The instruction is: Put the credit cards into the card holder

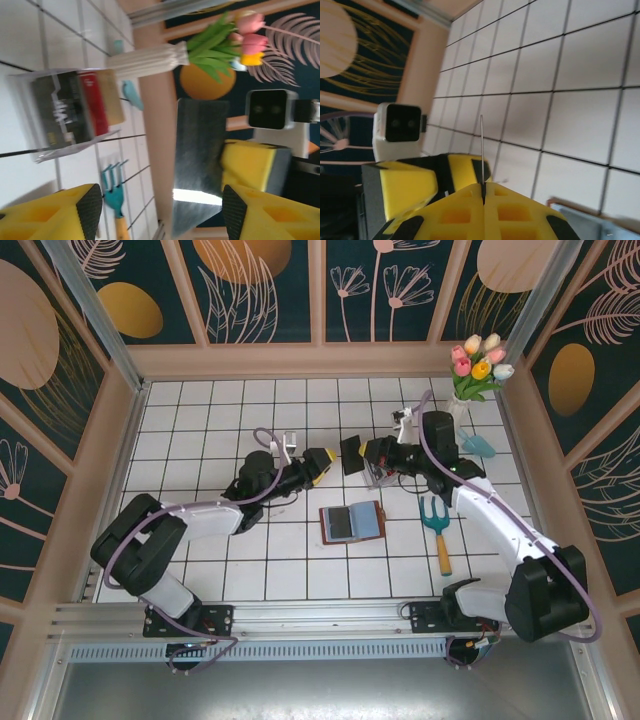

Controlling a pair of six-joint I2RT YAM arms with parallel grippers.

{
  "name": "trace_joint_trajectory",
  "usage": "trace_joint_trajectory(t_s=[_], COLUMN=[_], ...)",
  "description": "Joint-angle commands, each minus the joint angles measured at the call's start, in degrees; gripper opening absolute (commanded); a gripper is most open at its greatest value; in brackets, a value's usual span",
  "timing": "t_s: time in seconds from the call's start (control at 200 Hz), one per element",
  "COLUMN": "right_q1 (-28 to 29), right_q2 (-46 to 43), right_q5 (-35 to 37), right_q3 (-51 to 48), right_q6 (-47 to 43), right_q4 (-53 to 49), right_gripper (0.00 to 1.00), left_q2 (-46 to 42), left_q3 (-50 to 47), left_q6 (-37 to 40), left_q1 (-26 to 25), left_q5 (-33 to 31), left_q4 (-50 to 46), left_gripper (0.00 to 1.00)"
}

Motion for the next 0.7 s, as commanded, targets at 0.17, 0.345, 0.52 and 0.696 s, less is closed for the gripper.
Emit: trace_joint_trajectory(t_s=[0.17,0.345,0.52,0.696], right_q1=[-1.57,-1.80,-1.84,-1.91], right_q2=[-1.17,-0.72,-0.21,0.43], right_q5=[-9.99,-10.41,-10.49,-9.57], right_q3=[-3.71,-4.29,-4.95,-5.77], right_q6=[7.40,8.22,8.85,8.45], right_q4=[10.72,11.91,12.61,11.73], right_gripper=[0.00,0.00,0.00,0.00], left_q2=[2.78,2.68,2.67,2.85], left_q3=[0.74,0.48,0.57,0.51], left_q6=[-5.11,-5.20,-5.29,-5.22], left_q1=[0.04,0.09,0.03,0.03], left_q5=[4.23,4.56,4.88,5.31], left_q4=[13.17,13.41,13.54,13.46], left_gripper=[0.45,0.33,0.22,0.02])
